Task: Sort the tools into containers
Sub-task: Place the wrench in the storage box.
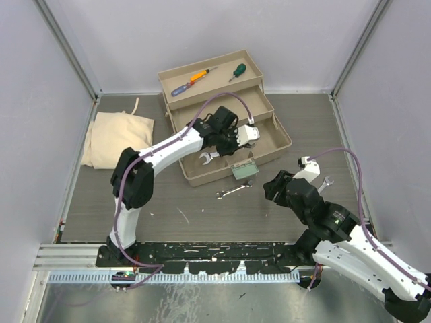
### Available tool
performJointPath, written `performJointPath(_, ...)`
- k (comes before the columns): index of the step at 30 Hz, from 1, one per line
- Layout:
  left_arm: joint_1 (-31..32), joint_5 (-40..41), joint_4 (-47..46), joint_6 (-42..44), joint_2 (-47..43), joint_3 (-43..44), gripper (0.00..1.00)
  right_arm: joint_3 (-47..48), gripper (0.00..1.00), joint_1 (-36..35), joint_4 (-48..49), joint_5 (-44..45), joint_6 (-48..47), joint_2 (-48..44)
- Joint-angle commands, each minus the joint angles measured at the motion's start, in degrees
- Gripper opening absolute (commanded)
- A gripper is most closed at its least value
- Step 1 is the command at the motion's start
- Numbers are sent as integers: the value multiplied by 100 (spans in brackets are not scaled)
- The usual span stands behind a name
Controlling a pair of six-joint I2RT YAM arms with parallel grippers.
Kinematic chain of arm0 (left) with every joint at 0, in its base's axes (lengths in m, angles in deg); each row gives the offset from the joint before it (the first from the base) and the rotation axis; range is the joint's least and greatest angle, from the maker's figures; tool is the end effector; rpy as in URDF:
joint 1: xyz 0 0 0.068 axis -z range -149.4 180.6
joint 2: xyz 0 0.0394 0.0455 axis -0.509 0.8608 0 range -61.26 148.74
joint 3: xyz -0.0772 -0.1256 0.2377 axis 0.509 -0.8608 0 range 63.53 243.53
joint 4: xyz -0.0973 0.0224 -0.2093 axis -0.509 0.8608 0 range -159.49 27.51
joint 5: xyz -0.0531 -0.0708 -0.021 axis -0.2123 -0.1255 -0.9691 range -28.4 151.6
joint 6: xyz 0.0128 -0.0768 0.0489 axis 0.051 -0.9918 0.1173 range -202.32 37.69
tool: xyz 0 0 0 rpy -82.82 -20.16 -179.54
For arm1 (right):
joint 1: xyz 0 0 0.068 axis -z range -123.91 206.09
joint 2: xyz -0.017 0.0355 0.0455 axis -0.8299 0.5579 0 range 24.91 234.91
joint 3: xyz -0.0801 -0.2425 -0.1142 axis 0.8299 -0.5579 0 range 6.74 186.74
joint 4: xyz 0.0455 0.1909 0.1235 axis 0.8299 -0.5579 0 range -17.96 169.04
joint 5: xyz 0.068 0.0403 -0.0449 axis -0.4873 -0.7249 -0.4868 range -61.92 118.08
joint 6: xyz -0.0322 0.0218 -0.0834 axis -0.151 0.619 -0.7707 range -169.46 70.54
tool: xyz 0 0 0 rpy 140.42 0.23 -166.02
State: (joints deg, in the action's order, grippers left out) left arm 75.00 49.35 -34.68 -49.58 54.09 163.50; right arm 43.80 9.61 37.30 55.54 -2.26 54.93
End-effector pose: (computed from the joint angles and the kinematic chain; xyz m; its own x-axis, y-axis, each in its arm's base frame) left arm 0.3140 -0.3320 0.2410 -0.0394 0.7782 -0.6268 0.9536 0.2167 0.2090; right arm 0.1038 0.0538 0.2510 -0.5468 0.3696 -0.7513 0.0279 0.9048 0.4249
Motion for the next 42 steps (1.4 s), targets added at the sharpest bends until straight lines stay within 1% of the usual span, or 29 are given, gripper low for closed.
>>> performJointPath(1,-38,-97,17,184,325,626,0,61,60,7,131,148,96,33)
performJointPath(7,-62,127,19,78,868,891,0,46,60,7,77,183,92,-18)
performJointPath(9,-77,135,115,36,1078,1068,3,26,60,7,40,191,104,-22)
performJointPath(12,-85,144,207,35,1287,1199,10,0,60,7,8,205,112,-17)
performJointPath(16,-92,147,136,-57,1338,1192,26,-78,60,6,-42,207,190,41)
performJointPath(17,-94,117,111,-78,1306,1180,30,-95,60,5,-47,209,218,62)
performJointPath(19,-94,65,76,-99,1261,1166,34,-131,60,7,-45,205,264,74)
performJointPath(29,-178,-22,24,-249,936,1320,45,-69,61,7,-107,452,291,240)
performJointPath(35,-273,-135,-269,-638,422,1318,48,236,62,2,-230,727,226,762)
performJointPath(42,-278,-19,-581,-1295,-211,1195,51,578,66,19,-238,1092,180,1315)
